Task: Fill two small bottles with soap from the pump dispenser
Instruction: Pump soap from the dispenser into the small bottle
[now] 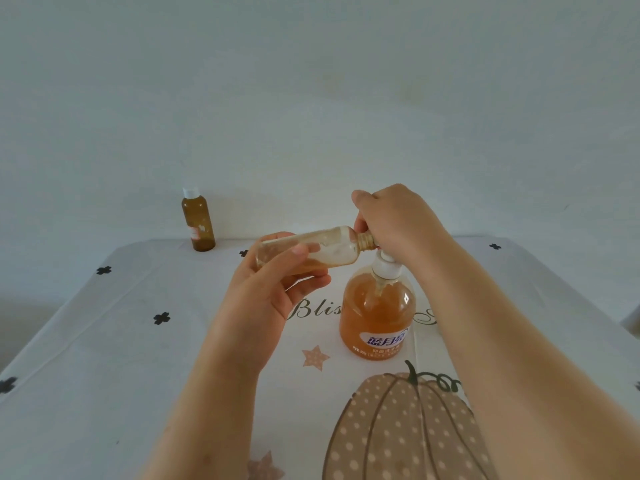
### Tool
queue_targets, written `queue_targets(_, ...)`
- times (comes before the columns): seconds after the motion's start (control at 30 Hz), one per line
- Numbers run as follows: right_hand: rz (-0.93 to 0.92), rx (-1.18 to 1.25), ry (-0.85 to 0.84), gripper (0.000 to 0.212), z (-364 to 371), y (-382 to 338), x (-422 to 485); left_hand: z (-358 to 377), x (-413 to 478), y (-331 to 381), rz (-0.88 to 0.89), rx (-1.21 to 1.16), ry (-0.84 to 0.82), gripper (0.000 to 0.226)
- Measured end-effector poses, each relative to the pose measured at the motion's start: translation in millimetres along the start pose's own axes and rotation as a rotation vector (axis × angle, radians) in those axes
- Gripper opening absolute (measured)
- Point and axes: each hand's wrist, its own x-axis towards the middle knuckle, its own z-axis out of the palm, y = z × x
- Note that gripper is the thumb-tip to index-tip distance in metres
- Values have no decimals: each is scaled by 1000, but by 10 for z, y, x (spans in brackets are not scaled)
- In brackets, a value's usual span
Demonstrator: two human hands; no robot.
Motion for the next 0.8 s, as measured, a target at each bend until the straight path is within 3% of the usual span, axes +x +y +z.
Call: queue_targets(0.8,24,-59,-14,46,-87,-104,-11,11,-19,40,-1,-32,-21,59)
